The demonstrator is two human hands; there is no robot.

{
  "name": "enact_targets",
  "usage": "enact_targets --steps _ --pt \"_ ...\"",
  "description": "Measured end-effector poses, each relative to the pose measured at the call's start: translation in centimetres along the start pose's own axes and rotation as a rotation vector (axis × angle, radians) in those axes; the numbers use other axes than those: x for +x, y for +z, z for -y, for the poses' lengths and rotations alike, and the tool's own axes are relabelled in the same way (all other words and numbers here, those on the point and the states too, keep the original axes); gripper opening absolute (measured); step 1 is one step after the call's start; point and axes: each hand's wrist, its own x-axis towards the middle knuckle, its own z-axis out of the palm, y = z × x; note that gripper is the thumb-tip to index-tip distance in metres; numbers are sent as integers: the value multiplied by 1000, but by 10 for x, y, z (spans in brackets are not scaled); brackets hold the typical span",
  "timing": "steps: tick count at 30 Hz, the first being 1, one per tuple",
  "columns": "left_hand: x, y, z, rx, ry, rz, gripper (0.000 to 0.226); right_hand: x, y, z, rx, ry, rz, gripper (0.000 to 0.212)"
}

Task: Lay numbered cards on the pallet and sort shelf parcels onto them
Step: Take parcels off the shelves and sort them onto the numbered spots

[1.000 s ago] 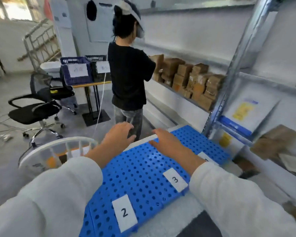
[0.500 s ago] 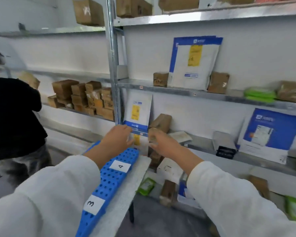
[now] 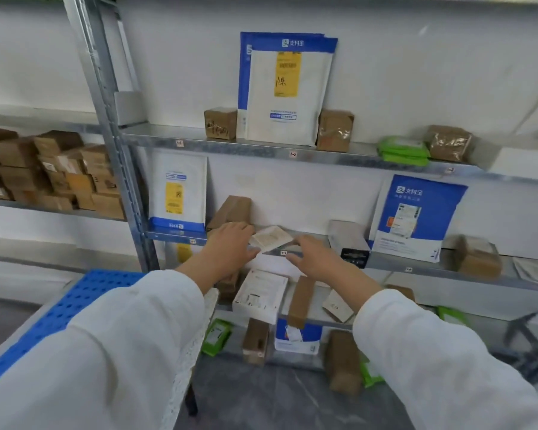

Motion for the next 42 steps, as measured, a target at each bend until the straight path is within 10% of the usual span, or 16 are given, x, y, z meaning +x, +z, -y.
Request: enact_targets --steps 12,42 --pt "145 63 99 -32 69 51 11 152 24 -6 -31 111 22 51" --pt "332 242 124 -135 5 355 38 364 146 -145 276 480 333 37"
